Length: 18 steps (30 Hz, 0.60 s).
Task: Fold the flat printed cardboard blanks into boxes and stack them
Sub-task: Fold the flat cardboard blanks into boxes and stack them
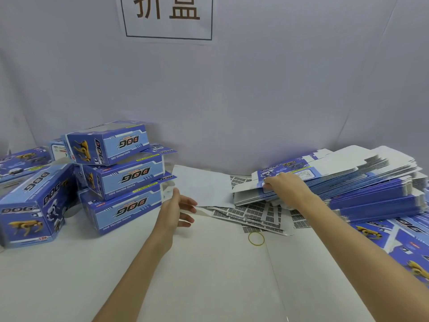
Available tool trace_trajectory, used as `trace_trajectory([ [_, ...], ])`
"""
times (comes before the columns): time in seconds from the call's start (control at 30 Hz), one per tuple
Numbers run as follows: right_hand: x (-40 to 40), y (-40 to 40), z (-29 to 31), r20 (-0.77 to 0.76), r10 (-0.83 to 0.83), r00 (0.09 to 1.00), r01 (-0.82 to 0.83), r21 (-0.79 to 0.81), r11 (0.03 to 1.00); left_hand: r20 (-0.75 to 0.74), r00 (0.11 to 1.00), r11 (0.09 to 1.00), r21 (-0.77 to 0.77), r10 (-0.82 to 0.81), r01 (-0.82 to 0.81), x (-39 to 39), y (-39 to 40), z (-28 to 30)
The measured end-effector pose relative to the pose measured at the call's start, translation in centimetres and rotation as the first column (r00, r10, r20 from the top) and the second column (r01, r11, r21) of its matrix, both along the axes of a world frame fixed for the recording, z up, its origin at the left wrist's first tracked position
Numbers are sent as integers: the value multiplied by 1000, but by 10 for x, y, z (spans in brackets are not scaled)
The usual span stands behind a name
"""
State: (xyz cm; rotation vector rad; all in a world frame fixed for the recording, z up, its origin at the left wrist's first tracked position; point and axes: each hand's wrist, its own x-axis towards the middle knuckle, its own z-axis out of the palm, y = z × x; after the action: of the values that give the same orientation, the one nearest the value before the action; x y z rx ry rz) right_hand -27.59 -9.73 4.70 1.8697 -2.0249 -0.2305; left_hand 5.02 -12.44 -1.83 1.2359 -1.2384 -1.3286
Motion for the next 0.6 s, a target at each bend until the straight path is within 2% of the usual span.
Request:
trace_trajectory([
  [0.17,13,2,1,-120,154,981,-169,-124,978,2,1000,1000,-14,-13,13,0,0,0],
  [0.2,18,4,4,-167,185,968,-217,-203,955,11,1000,1000,-13,-19,19,0,1,0],
  [0.23,26,6,10,-146,227,963,-264,-334,905,19,999,999,-17,-31,31,-1,1,1],
  [0.27,33,8,15,-84,307,948,-305,-513,803,30,998,998,-28,-55,56,-2,3,3],
  [0.33,53,11,24,66,485,872,-228,-823,521,48,992,989,-79,-120,123,-6,8,5],
  [0.37,66,12,31,114,542,832,-147,-898,415,50,990,983,-121,-133,138,-8,12,6],
  [0.43,90,15,44,168,610,775,-22,-956,291,61,990,970,-203,-124,134,-12,19,7],
  [0.5,108,20,54,247,678,692,105,-964,244,51,996,959,-267,-80,91,-14,23,8],
  [0.53,115,23,54,304,717,627,171,-952,254,28,998,952,-299,-56,62,-14,24,10],
  [0.6,127,29,42,461,778,427,304,-883,357,-27,1000,924,-382,-1,-9,-10,21,14],
])
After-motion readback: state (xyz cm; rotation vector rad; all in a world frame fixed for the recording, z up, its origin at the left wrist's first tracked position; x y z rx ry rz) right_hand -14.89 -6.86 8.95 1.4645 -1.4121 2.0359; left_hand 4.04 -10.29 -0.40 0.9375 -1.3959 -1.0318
